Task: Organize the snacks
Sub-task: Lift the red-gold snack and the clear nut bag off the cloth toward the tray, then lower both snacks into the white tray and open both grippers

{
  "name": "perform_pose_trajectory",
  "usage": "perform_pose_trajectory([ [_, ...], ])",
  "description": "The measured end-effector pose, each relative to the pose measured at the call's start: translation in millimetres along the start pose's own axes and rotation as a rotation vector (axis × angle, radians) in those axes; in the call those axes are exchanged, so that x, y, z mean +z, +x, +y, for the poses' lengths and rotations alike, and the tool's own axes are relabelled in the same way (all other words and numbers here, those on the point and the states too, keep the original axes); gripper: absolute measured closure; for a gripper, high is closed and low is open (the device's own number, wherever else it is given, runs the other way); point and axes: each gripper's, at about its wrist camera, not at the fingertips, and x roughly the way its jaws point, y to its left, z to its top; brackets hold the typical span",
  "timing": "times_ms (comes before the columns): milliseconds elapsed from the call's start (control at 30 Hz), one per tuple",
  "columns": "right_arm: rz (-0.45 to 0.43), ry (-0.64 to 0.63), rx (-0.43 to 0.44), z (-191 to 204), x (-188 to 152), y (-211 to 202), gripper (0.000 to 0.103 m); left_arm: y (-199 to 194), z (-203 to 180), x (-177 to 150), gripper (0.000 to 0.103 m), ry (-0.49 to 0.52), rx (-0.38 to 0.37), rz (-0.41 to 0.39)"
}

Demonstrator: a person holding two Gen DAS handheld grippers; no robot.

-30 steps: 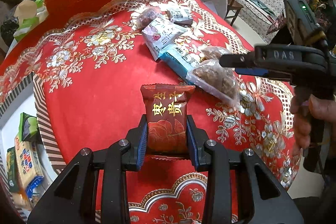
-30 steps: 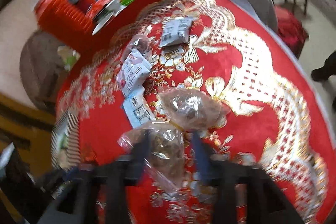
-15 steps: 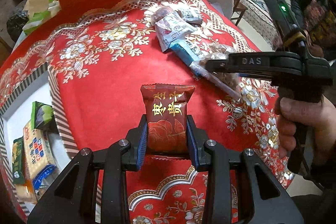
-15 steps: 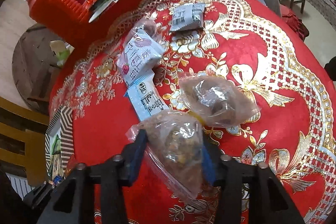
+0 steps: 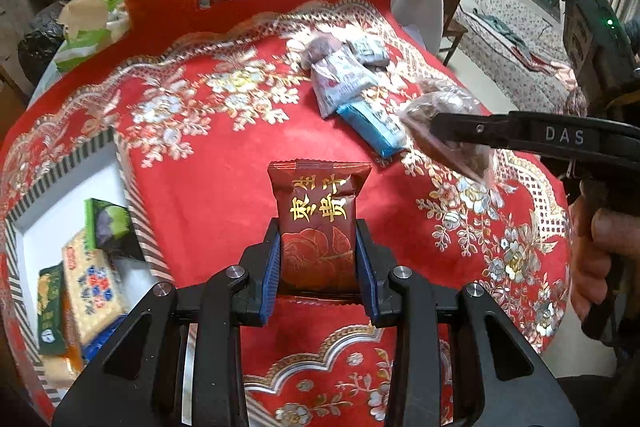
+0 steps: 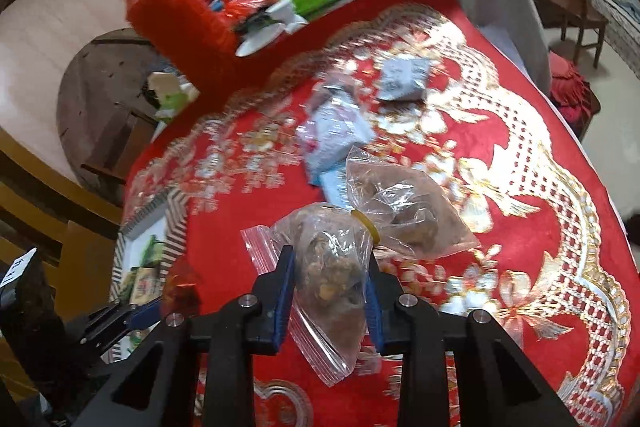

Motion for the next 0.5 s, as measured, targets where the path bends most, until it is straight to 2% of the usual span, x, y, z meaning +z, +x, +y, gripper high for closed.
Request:
perform_pose_trajectory([
  [200,0.028,-0.099,0.037,58.3,-1.1,18.5,0.073,-26.6,48.1,-8.9,0.07,-0.077,0.063,-0.045],
  [500,0.089,-0.287,0.131,169.9,-23.4,55.0,0.073,-52.0,145.7,-46.7,0.07,-0.207,0.168,-0.046],
])
